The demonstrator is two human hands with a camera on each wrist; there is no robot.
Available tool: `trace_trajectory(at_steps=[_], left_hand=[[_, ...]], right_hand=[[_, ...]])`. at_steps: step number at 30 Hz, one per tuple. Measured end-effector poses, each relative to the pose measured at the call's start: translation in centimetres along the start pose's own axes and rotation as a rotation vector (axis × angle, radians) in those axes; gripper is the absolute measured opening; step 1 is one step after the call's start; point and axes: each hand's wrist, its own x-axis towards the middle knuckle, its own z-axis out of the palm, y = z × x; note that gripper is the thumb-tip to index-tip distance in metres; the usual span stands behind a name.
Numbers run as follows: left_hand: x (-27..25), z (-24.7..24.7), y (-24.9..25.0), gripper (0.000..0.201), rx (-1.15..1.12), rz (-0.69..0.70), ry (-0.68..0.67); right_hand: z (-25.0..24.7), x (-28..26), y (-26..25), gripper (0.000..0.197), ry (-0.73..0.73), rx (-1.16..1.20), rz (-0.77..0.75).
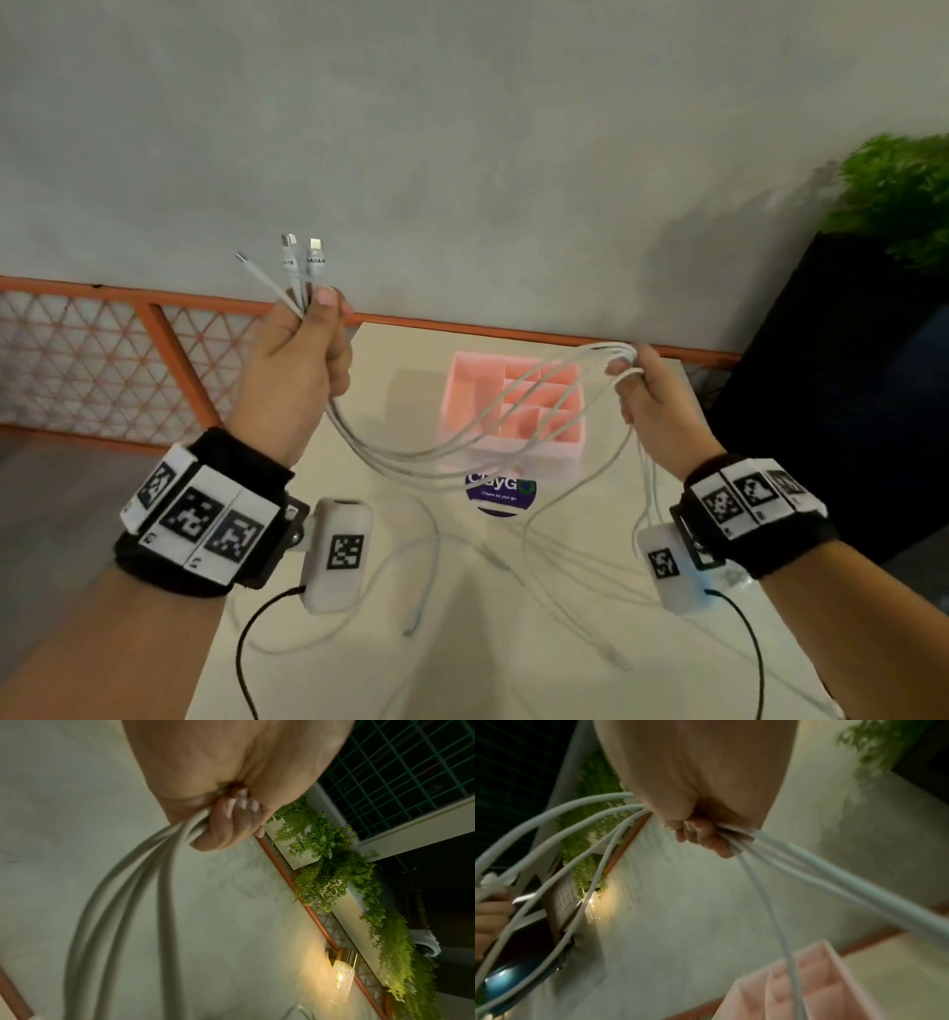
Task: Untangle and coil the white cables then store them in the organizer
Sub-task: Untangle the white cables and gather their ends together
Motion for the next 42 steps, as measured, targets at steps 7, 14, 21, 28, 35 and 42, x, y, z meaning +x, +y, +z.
trace_trajectory(at_steps=[7, 14, 21, 28, 35, 42], left_hand=[[0.7, -0.6, 0.0, 0.028, -0.031, -0.005, 0.138], [0.8, -2.4, -1.3, 0.031, 0.035, -0.015, 0.151], [0.2, -1.7, -3.3, 0.031, 0.117, -0.143, 0.052], [-0.3, -2.7, -4.8, 0.025, 0.219, -0.361, -0.073], [-2.5, -3.0, -7.9, 0.037, 0.306, -0.525, -0.120], [-3.6, -3.3, -9.2, 0.032, 0.328, -0.526, -0.167]], right_hand=[[-4.8, -1.5, 3.0, 0.017, -0.097, -0.739, -0.054], [-3.3, -8.0, 12.6, 0.028, -0.484, -0.716, 0.623], [-5.8, -4.6, 9.6, 0.035, -0.315, -1.278, 0.354], [-2.1, -7.9, 12.3, 0.050, -0.807, -1.425, 0.417], [6.6, -8.2, 13.0, 0.084, -1.100, -0.870, 0.592], [14.2, -7.7, 11.9, 0.041, -1.020, -0.837, 0.214]])
